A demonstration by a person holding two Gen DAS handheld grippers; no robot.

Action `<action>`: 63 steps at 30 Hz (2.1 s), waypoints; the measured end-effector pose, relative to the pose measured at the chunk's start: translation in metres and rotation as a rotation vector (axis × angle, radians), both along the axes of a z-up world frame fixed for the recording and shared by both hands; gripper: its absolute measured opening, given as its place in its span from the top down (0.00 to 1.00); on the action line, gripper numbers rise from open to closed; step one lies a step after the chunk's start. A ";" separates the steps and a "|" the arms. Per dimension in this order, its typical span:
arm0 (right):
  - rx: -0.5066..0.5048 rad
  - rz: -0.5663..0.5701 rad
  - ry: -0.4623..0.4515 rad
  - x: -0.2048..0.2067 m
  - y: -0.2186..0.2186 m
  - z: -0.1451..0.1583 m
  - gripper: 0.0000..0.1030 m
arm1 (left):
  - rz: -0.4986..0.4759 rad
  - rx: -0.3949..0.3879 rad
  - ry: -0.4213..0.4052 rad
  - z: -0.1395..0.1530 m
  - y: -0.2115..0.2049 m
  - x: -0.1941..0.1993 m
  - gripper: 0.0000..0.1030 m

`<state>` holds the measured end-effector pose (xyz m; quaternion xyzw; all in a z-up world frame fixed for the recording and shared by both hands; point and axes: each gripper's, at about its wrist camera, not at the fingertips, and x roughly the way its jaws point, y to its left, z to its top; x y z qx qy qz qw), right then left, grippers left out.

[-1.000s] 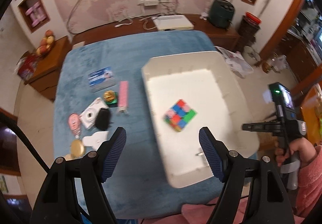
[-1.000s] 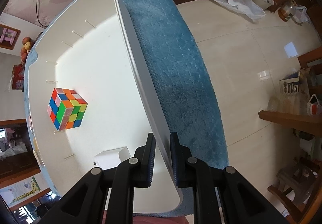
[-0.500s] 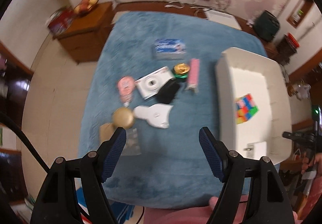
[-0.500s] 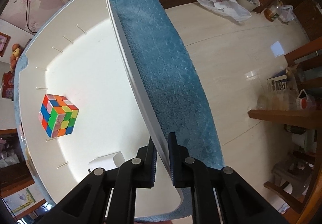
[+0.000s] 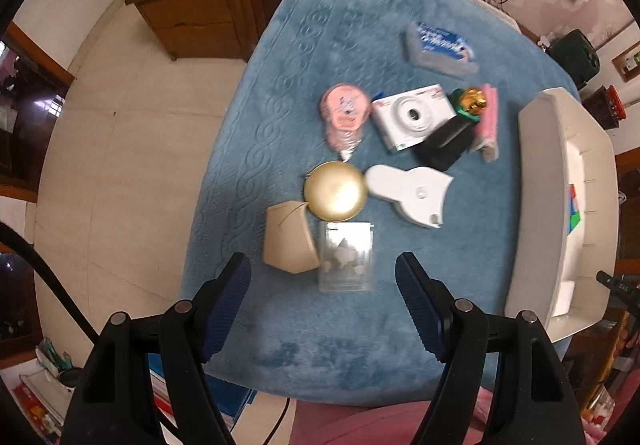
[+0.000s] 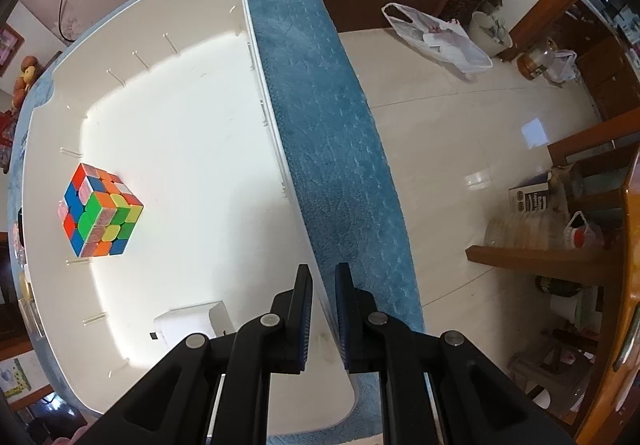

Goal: Organize rigid objects
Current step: 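Move the left tool back to the beige case, then close the left gripper on the beige case, then lift the beige case and carry it toward the white tray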

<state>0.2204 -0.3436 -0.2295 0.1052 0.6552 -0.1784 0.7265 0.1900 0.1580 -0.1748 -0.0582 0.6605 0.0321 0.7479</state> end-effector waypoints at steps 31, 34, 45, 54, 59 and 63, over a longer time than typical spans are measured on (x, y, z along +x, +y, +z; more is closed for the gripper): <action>-0.174 -0.044 0.082 0.012 0.034 0.000 0.83 | 0.013 -0.237 0.245 -0.094 0.073 0.038 0.44; -0.186 -0.044 0.089 0.013 0.036 0.000 0.83 | 0.024 -0.283 0.272 -0.099 0.075 0.041 0.51; -0.194 -0.065 0.109 0.016 0.035 -0.001 0.82 | 0.013 -0.301 0.313 -0.115 0.088 0.051 0.55; -0.199 -0.072 0.114 0.016 0.034 -0.002 0.82 | 0.032 -0.321 0.312 -0.114 0.090 0.043 0.55; -0.197 -0.067 0.106 0.012 0.033 -0.002 0.82 | 0.035 -0.316 0.332 -0.117 0.088 0.031 0.56; -0.190 -0.064 0.095 0.008 0.032 -0.002 0.82 | 0.023 -0.321 0.338 -0.118 0.088 0.020 0.56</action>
